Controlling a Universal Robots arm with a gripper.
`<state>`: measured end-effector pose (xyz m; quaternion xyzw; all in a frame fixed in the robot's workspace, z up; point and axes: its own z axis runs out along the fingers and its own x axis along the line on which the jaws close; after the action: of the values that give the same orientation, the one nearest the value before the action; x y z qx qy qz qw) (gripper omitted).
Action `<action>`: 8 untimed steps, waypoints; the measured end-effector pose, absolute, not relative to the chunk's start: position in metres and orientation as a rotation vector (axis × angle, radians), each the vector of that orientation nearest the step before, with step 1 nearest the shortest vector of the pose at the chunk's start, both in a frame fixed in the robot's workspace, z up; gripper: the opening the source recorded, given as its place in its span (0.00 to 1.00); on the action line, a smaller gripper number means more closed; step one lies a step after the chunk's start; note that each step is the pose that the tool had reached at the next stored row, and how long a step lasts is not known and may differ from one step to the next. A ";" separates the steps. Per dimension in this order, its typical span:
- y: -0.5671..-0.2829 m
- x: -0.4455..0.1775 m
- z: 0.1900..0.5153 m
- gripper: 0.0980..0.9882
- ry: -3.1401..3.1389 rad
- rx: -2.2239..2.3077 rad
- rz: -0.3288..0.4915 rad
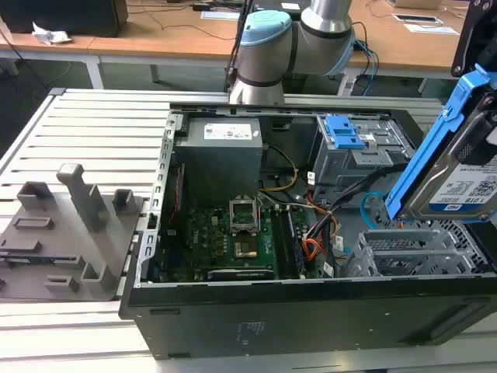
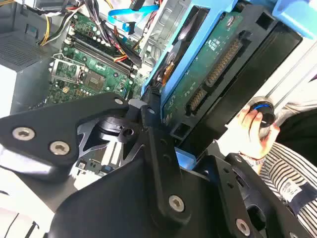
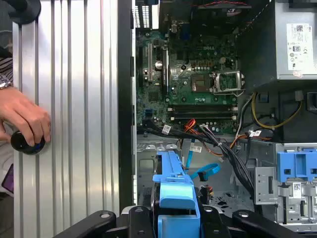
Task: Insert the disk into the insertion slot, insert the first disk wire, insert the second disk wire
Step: 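Insert the disk into the insertion slot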
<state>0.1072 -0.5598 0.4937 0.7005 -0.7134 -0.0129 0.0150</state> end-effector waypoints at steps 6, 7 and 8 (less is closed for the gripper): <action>-0.560 0.107 0.489 0.30 -2.220 2.180 -0.040; -0.560 0.107 0.488 0.30 -2.220 2.180 -0.040; -0.560 0.107 0.488 0.30 -2.220 2.180 -0.040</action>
<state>0.1070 -0.5598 0.4877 0.7005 -0.7134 -0.0129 0.0150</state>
